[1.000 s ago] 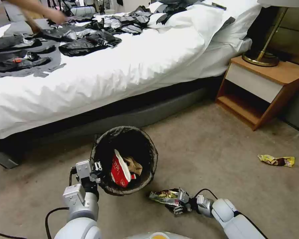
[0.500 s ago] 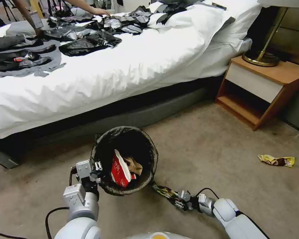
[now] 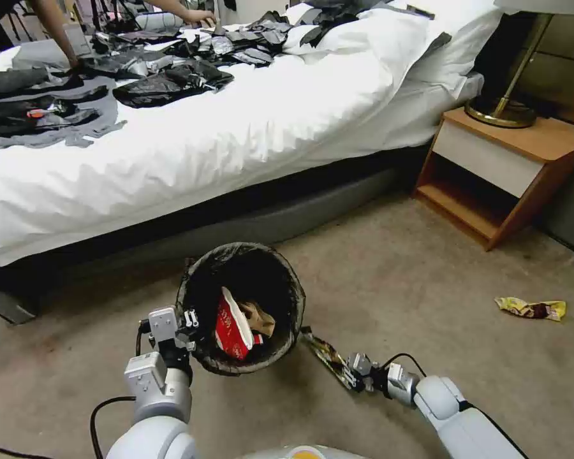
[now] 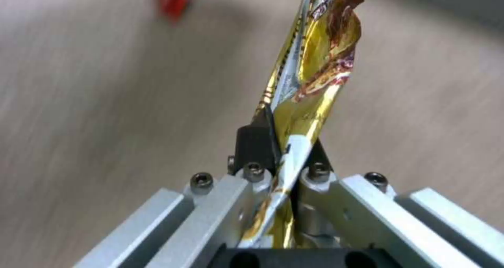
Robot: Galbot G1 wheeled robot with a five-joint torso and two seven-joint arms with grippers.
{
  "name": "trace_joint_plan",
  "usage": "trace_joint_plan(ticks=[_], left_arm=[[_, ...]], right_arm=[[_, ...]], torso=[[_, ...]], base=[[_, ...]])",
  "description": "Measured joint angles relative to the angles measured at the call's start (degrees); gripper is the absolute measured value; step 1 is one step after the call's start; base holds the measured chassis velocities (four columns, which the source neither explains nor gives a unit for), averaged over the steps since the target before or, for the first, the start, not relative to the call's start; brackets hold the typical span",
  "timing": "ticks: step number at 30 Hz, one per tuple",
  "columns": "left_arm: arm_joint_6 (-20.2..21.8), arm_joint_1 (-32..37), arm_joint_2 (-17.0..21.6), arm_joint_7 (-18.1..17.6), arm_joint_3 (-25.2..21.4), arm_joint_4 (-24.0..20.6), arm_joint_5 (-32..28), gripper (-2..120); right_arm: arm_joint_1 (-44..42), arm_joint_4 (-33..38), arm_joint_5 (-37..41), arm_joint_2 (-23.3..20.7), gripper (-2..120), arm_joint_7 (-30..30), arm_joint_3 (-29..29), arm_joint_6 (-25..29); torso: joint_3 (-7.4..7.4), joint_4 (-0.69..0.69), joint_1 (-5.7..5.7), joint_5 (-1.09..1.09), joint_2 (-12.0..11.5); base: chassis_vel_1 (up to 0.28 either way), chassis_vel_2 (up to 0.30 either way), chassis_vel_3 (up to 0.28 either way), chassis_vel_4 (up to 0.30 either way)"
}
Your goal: Pick up the trash bin, then pick up the garbage from the floor and place it into the trash bin.
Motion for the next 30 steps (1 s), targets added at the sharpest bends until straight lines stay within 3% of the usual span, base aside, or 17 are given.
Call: trace_joint_plan(ticks=[5,8,13,15,22,30], left_arm=[[0.1,-0.1,0.3,0.0,0.0,0.4,-0.1,0],[0.1,-0.1,0.5,0.0,0.1,1.0,-0.1,0],[0.1,0.0,0.5,0.1,0.6,1.5,0.1,0],[0.1,0.0,0.4,0.1,0.7,1.8,0.3,0],[0.2,-0.1,0.2,0.1,0.8,1.8,0.4,0],[0.2,-0.3,0.2,0.2,1.0,1.8,0.5,0]], right_arm=[[0.6,7.4,4.4,-0.1,0,3.7,1.5,0.9],[0.5,17.8,10.3,-0.9,0,8.0,2.6,0.5],[0.3,28.2,14.2,-1.3,0,11.8,3.0,-0.5],[0.0,36.2,16.8,-1.6,0,13.7,2.9,-1.4],[-4.0,49.7,18.8,-2.5,0,14.3,0.3,-3.2],[-10.8,50.6,11.5,-3.7,0,12.7,-5.1,-1.3]], torso=[[0.0,0.01,0.0,0.0,0.0],[0.0,-0.02,0.0,0.0,0.0],[0.0,0.01,0.0,-0.01,0.0],[0.0,0.01,0.0,-0.02,0.0],[0.0,0.0,0.0,-0.02,0.0],[0.0,-0.01,0.0,-0.01,0.0]], base=[[0.0,0.0,0.0,0.0],[0.0,0.0,0.0,0.0],[0.0,0.0,0.0,0.0],[0.0,0.0,0.0,0.0],[0.0,0.0,0.0,0.0],[0.0,0.0,0.0,0.0]])
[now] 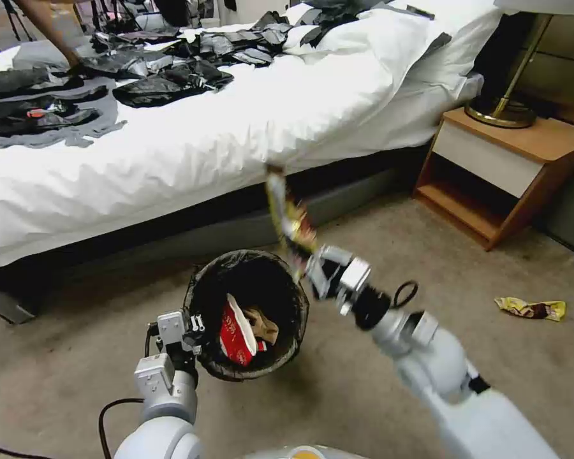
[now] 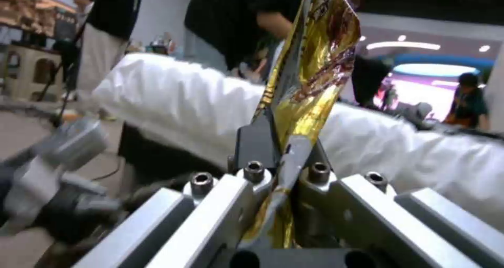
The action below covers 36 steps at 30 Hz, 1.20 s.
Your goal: Pick up the trash bin, then pick up the garbage from the floor and place it into the trash bin.
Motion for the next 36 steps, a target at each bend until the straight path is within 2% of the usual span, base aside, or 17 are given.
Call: trace_joint_plan(ticks=[9,25,27,28,29,33,34,36], left_arm=[[0.0,0.6,-0.1,0.0,0.4,-0.9,0.0,0],[0.9,1.2,-0.3,-0.2,2.2,-1.2,-2.3,0],[0.9,1.1,-0.3,-0.2,2.3,-1.2,-2.3,0],[0.9,1.1,-0.3,-0.2,2.3,-1.2,-2.4,0],[0.9,1.1,-0.3,-0.2,2.3,-1.2,-2.4,0],[1.0,0.9,-0.3,-0.3,2.2,-1.2,-2.5,0],[1.0,0.9,-0.3,-0.3,2.2,-1.2,-2.5,0],[1.0,0.9,-0.3,-0.3,2.2,-1.4,-2.6,0]], right_arm=[[0.4,-6.7,-3.4,1.9,0,0.3,-4.7,0.9],[3.0,-12.4,-5.3,4.2,0,2.3,-7.4,0.3],[2.9,-12.5,-5.8,4.2,5,3.1,-7.6,0.0],[2.8,-12.5,-6.1,4.2,12,3.4,-7.8,-0.1],[2.8,-12.5,-6.1,4.2,12,3.4,-7.8,-0.1],[2.5,-12.4,-6.3,4.0,32,3.6,-7.8,-0.1],[2.5,-12.4,-6.3,4.0,32,3.6,-7.8,-0.1],[2.4,-12.2,-6.4,4.0,41,3.6,-7.7,-0.1]], torso=[[0.0,0.01,0.0,0.0,0.0],[0.0,0.01,0.0,0.0,0.0],[0.0,0.01,0.0,0.0,0.0],[0.0,0.01,0.0,0.0,0.0],[0.0,0.01,0.0,0.0,0.0],[0.0,0.01,0.0,0.0,0.0],[0.0,0.01,0.0,0.0,0.0],[0.0,0.01,0.0,0.0,0.0]], base=[[0.0,0.0,0.0,0.0],[0.0,0.0,0.0,0.0],[0.0,0.0,0.0,0.0],[0.0,0.0,0.0,0.0],[0.0,0.0,0.0,0.0],[0.0,0.0,0.0,0.0],[0.0,0.0,0.0,0.0],[0.0,0.0,0.0,0.0]])
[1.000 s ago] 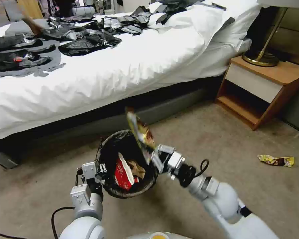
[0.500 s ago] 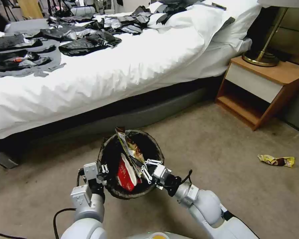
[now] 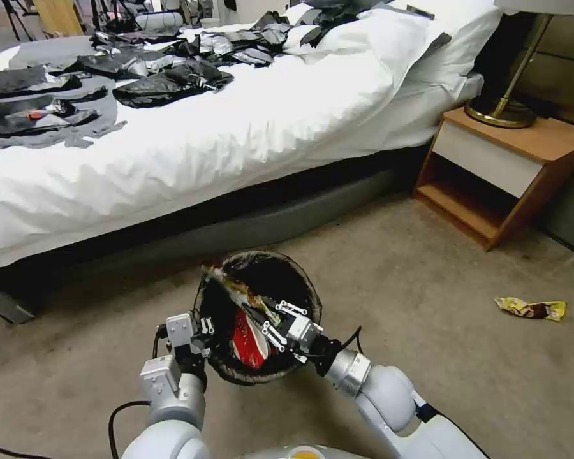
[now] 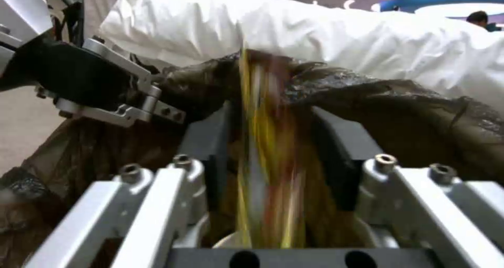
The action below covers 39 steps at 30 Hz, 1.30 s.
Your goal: Pick up the trash bin, then pick up the garbage from the floor and place it into the trash bin.
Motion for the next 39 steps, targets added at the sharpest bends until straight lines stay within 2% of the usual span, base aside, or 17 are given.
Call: trace_joint_plan(ticks=[1,3,4,6,7,10,11,14,17,24,27,28,31,36,39], left_arm=[[0.0,0.0,0.0,0.0,0.0,0.0,0.0,0],[0.0,0.0,0.0,0.0,0.0,0.0,0.0,0],[0.0,0.0,0.0,0.0,0.0,0.0,0.0,0],[0.0,0.1,0.0,0.0,-0.1,-0.1,0.0,0],[0.0,0.1,0.0,0.0,-0.1,-0.1,0.0,0],[0.0,0.2,0.0,0.0,-0.2,-0.1,0.0,0],[0.0,0.2,0.0,0.0,-0.2,-0.1,0.0,0],[0.0,0.2,0.1,0.0,-0.4,-0.1,0.1,0],[0.0,0.3,0.1,0.0,-0.4,-0.1,0.2,0],[0.0,0.5,0.2,0.0,-0.9,0.0,0.4,0],[0.0,0.3,0.4,0.0,-1.4,0.6,0.5,0],[0.0,0.3,0.4,0.0,-1.4,0.6,0.5,0],[-0.2,0.2,0.5,0.1,-1.4,1.1,1.1,0],[-0.5,0.1,0.6,0.2,-1.4,1.3,1.4,0],[-1.2,0.1,1.0,1.0,-2.0,1.3,1.6,0]], right_arm=[[0.0,0.0,0.0,0.0,41,0.0,0.0,0.0],[-0.3,0.2,-0.1,-0.1,53,0.0,0.2,0.0],[-0.3,0.2,-0.1,-0.1,53,0.0,0.2,0.0],[-0.5,0.6,-0.1,-0.3,64,0.0,0.5,0.1],[-0.5,0.6,-0.1,-0.3,64,0.0,0.5,0.1],[-0.9,1.3,-0.1,-0.7,79,0.0,1.2,0.2],[-0.9,1.3,-0.1,-0.7,79,0.0,1.2,0.2],[-1.5,2.3,0.0,-1.2,92,-0.1,2.0,0.4],[-1.7,2.9,0.1,-1.4,99,-0.1,2.6,0.7],[-2.6,8.9,0.2,-1.3,100,3.1,5.3,1.3],[-4.8,18.4,-1.7,0.1,100,12.6,8.8,-0.5],[-4.8,18.4,-1.7,0.1,100,12.6,8.8,-0.5],[-8.6,23.8,-3.6,1.5,100,21.2,12.7,-0.7],[-13.0,25.7,-3.6,3.1,100,25.2,15.8,0.6],[-19.6,25.4,-3.6,6.0,100,28.5,19.9,3.8]], torso=[[0.0,0.0,0.0,0.0,0.0],[0.0,0.0,0.0,0.0,0.0],[0.0,0.0,0.0,0.0,0.0],[0.0,0.0,0.0,0.0,0.0],[0.0,0.0,0.0,0.0,0.0],[0.0,0.0,0.0,0.0,0.0],[0.0,0.0,0.0,0.0,0.0],[0.0,0.0,0.0,0.0,0.0],[0.0,0.0,0.0,0.0,0.0],[0.0,0.01,0.0,0.0,0.0],[0.0,0.01,0.0,0.0,0.0],[0.0,0.01,0.0,0.0,0.0],[0.0,0.0,0.0,0.0,0.0],[0.0,-0.01,0.0,0.0,0.0],[0.0,-0.01,0.0,0.0,0.0]], base=[[0.0,0.0,0.0,0.0],[0.0,0.0,0.0,0.0],[0.0,0.0,0.0,0.0],[0.0,0.0,0.0,0.0],[0.0,0.0,0.0,0.0],[0.0,0.0,0.0,0.0],[0.0,0.0,0.0,0.0],[0.0,0.0,0.0,0.0],[0.0,0.0,0.0,0.0],[0.0,0.0,0.0,0.0],[0.0,0.0,0.0,0.0],[0.0,0.0,0.0,0.0],[0.0,0.0,0.0,0.0],[0.0,0.0,0.0,0.0],[0.0,0.0,0.0,0.0]])
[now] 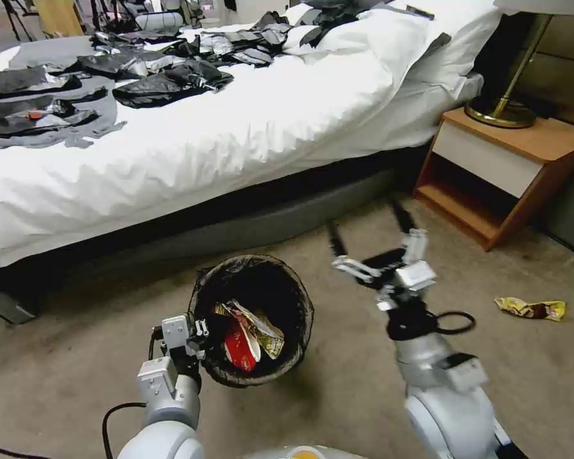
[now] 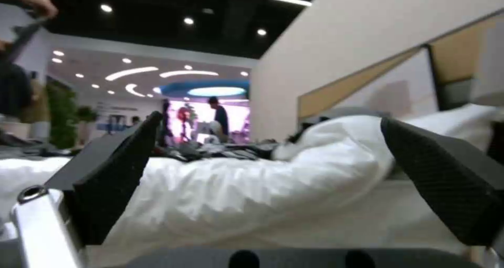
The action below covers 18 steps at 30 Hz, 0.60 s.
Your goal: Pick up the trash bin, then pick up the garbage from the floor and place it into the trash bin.
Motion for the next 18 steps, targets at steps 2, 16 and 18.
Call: trace_joint_plan(ticks=[2,16,18], left_arm=[[-0.3,0.1,0.1,0.2,-0.2,-0.1,0.0,0],[-1.5,-0.3,0.2,0.7,-0.4,-0.2,0.3,0],[-1.5,-0.3,0.2,0.7,-0.3,-0.2,0.4,0]], right_arm=[[-1.4,-0.9,-0.5,0.7,100,0.6,1.0,1.0],[-5.9,-6.9,-1.7,2.2,98,2.4,4.9,6.2],[-5.7,-7.1,-1.4,2.3,98,2.4,5.0,6.4]], torso=[[0.0,0.0,0.0,0.0,0.0],[0.0,0.01,0.0,0.0,0.0],[0.0,0.01,0.0,0.0,0.0]], base=[[0.0,0.0,0.0,0.0],[0.0,0.0,0.0,0.0],[0.0,0.0,0.0,0.0]])
